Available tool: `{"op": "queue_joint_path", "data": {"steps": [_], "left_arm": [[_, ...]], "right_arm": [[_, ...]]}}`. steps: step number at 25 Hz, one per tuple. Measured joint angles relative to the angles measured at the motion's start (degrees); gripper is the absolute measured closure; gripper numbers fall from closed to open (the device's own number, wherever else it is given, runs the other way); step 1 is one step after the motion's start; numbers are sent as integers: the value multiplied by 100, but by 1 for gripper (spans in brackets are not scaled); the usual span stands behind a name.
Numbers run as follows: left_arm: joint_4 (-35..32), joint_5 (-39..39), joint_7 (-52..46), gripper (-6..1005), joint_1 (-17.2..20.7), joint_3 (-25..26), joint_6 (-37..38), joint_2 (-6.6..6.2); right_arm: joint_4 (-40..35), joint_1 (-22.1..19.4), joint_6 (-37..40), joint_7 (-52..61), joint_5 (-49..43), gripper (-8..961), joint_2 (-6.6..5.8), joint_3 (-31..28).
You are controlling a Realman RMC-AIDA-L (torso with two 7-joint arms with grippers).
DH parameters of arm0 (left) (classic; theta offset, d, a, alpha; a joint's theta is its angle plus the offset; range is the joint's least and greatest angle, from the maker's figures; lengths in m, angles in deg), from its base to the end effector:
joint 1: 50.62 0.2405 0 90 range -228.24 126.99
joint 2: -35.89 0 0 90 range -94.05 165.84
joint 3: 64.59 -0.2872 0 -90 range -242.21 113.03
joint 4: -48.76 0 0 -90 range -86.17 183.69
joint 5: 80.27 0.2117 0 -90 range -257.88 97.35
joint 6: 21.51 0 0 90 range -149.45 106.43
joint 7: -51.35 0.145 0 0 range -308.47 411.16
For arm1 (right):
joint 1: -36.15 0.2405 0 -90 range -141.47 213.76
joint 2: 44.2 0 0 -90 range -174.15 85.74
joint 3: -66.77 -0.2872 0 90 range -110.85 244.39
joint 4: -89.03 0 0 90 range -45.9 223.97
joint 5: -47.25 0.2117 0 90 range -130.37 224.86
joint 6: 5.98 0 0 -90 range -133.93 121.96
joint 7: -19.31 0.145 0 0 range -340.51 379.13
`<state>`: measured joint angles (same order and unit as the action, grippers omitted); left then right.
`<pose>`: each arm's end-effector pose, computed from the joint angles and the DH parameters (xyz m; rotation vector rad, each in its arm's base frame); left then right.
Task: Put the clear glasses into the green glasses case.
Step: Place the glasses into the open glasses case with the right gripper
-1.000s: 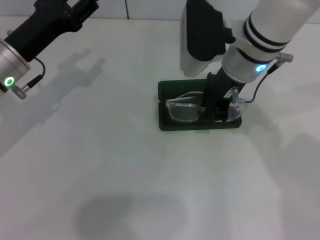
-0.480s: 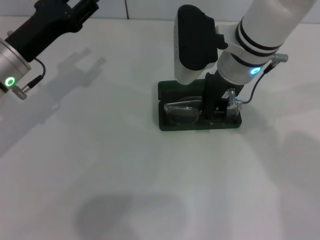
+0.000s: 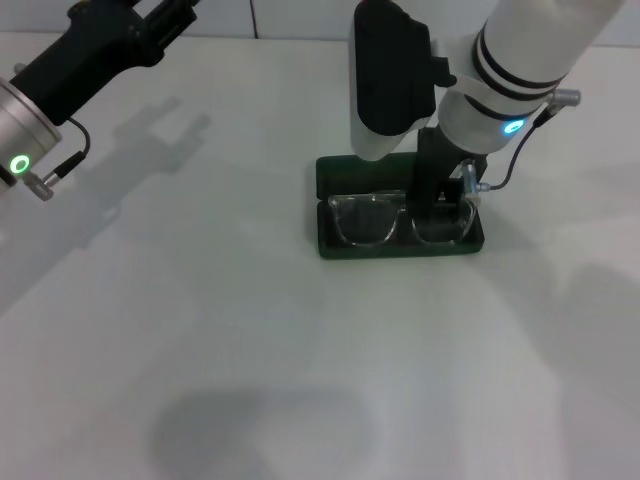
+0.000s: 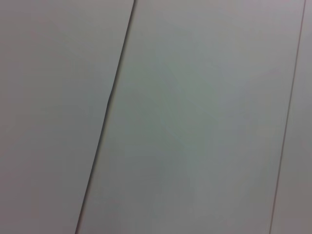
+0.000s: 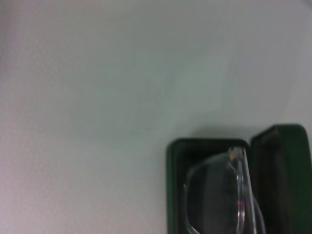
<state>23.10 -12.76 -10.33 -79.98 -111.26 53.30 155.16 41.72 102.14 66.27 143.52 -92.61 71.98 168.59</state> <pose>-0.2782 0.3888 0.0129 -2.0266 -0.5826 -1.1641 0.0891 0.4355 -0.0966 -2.8116 -0.2206 -0.8462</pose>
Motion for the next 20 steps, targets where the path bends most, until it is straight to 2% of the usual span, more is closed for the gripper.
{"op": "queue_joint_path", "data": {"steps": [15, 20], "left_arm": [[0, 38, 26, 381, -6, 0, -2, -9], [0, 49, 25, 381, 0, 0, -2, -9]], "right_arm": [[-1284, -592, 413, 183, -117, 801, 0, 107], [-1261, -608, 393, 291, -80, 801, 0, 292]]}}
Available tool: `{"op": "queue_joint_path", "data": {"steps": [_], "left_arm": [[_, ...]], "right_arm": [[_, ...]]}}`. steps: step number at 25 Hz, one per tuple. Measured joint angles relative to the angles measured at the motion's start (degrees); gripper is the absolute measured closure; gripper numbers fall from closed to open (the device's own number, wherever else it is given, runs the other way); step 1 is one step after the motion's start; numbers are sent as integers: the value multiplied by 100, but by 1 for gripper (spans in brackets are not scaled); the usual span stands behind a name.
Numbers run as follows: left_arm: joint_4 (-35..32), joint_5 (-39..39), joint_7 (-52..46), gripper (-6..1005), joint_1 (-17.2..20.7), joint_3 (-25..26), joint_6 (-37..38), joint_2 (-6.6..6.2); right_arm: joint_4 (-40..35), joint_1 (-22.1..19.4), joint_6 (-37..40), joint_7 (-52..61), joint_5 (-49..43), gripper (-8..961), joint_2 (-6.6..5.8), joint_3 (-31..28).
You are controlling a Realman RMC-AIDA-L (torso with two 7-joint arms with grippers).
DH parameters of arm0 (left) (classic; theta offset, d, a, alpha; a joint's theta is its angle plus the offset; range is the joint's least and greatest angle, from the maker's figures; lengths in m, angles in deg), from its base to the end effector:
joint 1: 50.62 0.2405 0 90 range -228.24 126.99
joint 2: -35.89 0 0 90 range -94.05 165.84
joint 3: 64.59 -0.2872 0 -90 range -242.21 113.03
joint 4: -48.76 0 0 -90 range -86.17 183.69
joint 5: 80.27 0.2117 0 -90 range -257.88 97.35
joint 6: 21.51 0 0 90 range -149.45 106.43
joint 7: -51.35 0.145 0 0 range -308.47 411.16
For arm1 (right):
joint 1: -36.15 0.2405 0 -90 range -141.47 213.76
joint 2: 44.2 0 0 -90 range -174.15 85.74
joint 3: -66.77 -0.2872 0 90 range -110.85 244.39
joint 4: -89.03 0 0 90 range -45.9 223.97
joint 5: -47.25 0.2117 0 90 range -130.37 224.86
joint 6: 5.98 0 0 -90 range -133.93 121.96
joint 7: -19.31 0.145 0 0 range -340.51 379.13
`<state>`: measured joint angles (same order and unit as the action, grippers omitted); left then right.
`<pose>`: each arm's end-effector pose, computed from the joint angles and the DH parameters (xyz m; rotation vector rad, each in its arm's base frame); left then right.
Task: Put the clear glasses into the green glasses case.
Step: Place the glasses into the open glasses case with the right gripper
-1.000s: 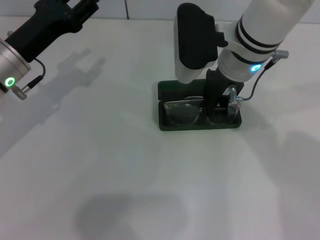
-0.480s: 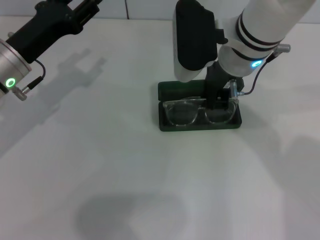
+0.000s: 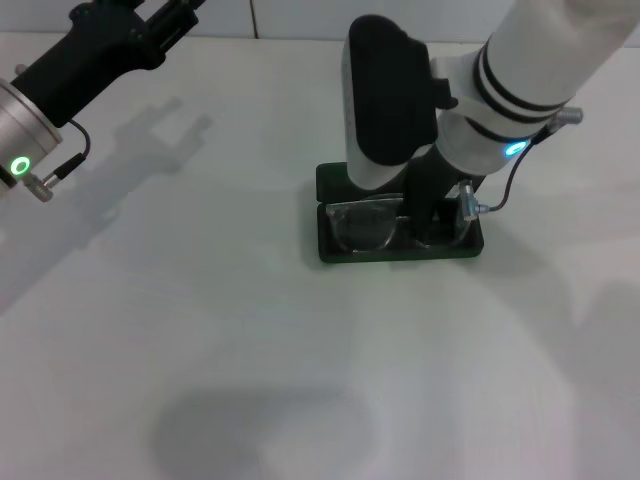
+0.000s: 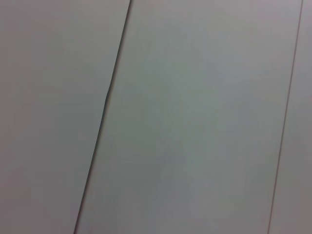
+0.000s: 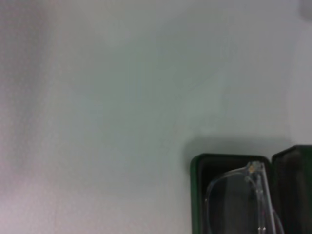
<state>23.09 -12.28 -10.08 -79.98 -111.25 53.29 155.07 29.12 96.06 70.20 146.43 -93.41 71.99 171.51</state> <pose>-0.2787 0.3886 0.0126 -2.0349 -0.5759 -1.1539 0.0861 0.4091 -0.0960 -2.8319 -0.2815 -0.8088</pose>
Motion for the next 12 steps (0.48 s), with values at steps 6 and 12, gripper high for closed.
{"op": "queue_joint_path", "data": {"steps": [6, 12], "left_arm": [[0, 36, -1, 381, -3, 0, 9, 3], [0, 66, -1, 381, -8, 0, 20, 9]], "right_arm": [[218, 39, -144, 41, 143, 801, 0, 147], [442, 72, -329, 108, 163, 801, 0, 223]]}}
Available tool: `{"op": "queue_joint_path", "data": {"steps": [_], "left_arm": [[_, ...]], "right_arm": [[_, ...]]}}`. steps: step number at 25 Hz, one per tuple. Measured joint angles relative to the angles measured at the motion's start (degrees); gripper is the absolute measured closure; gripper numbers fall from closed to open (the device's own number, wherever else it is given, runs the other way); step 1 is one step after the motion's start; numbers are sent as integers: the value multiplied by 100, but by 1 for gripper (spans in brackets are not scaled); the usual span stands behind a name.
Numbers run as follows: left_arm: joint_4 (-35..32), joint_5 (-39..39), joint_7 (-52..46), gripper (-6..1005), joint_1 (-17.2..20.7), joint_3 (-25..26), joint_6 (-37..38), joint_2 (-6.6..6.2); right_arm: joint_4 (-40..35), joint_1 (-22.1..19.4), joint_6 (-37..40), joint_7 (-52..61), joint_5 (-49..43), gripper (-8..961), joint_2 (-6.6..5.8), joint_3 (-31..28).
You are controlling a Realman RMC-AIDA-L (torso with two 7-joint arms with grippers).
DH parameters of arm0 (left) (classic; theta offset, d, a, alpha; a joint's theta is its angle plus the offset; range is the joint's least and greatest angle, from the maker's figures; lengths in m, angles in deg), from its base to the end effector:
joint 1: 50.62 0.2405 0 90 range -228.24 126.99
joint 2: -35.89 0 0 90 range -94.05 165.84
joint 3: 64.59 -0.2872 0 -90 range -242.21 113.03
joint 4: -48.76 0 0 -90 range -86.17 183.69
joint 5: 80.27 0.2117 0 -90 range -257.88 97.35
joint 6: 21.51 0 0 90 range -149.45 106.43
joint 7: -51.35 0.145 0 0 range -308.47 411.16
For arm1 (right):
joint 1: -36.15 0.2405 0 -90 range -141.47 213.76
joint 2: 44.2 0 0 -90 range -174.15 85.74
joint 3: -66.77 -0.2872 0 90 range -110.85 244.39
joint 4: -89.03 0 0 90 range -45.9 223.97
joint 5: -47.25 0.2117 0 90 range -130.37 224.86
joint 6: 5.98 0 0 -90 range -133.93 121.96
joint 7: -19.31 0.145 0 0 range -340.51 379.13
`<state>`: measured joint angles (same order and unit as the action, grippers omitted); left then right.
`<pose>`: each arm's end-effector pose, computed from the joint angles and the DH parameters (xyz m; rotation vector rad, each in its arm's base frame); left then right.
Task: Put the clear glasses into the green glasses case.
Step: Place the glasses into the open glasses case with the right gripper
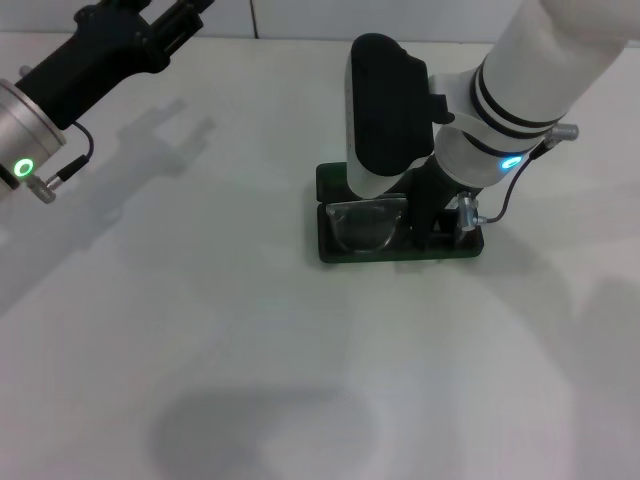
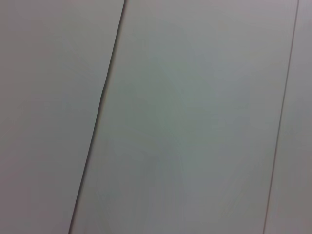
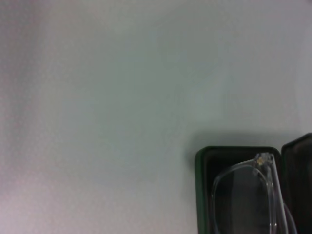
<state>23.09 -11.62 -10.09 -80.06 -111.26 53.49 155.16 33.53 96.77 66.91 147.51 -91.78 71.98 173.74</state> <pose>-0.2776 0.3880 0.0104 -2.0487 -0.5727 -1.1509 0.0973 0.4119 -0.1052 -2.8336 -0.2267 -0.8224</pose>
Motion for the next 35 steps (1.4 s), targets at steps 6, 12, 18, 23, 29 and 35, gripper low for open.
{"op": "queue_joint_path", "data": {"steps": [6, 12, 18, 23, 29, 35], "left_arm": [[0, 0, 0, 381, 8, -48, 17, 0], [0, 0, -3, 381, 16, -53, 18, 8], [0, -1, -19, 381, 32, -53, 25, 9], [0, -1, -43, 381, 40, -53, 36, 9], [0, -1, -45, 381, 43, -60, 37, 9], [0, -1, -81, 380, 52, -62, 37, -13]], "right_arm": [[144, 6, -160, 58, -14, 800, 0, 0], [170, 10, -187, 86, -10, 800, 0, -18], [70, -34, -70, 140, 25, 800, 0, -54], [-946, -512, 569, 214, 14, 800, 0, -346], [-1022, -669, 282, 373, -153, 799, 0, -500], [-922, -686, -31, 538, -174, 799, 0, -304]]}}
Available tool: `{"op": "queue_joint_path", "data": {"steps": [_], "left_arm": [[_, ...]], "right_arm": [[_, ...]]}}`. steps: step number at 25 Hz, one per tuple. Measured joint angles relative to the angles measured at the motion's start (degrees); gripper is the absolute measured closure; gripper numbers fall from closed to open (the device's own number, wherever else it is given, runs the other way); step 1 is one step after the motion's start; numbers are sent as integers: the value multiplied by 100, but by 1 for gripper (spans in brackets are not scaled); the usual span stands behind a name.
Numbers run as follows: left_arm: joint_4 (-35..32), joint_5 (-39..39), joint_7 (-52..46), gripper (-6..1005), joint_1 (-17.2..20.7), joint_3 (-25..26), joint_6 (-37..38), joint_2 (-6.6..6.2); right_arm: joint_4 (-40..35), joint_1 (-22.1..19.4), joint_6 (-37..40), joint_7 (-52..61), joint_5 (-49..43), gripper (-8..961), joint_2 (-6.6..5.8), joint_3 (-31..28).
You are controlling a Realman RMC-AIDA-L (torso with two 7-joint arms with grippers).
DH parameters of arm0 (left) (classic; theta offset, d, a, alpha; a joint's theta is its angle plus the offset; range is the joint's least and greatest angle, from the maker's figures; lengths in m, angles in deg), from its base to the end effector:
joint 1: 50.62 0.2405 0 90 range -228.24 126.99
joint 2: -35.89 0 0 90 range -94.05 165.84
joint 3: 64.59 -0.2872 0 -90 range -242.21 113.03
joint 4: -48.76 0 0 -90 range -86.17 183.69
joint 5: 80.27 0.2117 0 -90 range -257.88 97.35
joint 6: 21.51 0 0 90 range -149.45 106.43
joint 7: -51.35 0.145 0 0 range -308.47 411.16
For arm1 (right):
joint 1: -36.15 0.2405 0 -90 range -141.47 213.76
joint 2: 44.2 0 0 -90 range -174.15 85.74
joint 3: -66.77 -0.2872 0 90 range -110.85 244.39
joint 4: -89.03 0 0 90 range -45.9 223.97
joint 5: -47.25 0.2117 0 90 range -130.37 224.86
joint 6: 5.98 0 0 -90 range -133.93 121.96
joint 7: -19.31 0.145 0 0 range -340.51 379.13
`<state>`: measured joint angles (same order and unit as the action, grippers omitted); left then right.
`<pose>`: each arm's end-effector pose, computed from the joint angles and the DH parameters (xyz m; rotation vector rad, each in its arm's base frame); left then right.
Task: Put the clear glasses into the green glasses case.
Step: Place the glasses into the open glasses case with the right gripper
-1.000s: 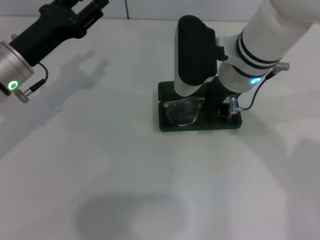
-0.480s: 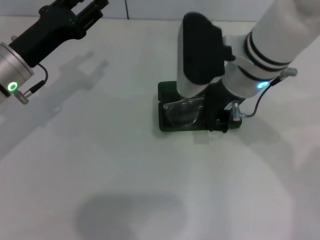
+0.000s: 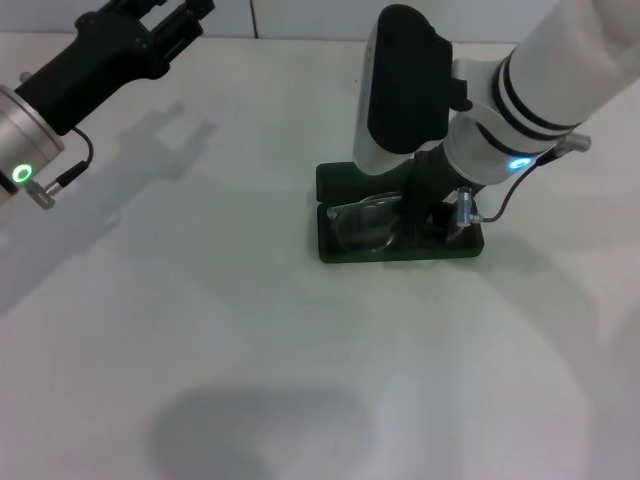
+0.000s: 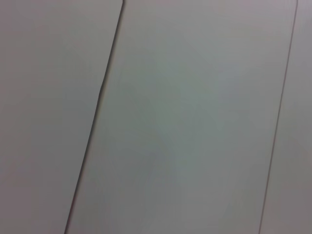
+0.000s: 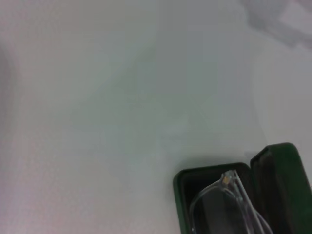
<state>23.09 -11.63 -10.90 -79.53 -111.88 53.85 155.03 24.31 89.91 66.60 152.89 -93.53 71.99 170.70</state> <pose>-0.2799 0.3848 0.0096 -2.0572 -0.5896 -1.1549 0.1000 0.4044 -0.0932 -2.8085 -0.0747 -0.6493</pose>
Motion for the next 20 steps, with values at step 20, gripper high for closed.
{"op": "queue_joint_path", "data": {"steps": [20], "left_arm": [[0, 9, -9, 380, 0, 9, -55, -43]], "right_arm": [[-1251, -1176, -902, -19, -818, 626, -1, 729]]}}
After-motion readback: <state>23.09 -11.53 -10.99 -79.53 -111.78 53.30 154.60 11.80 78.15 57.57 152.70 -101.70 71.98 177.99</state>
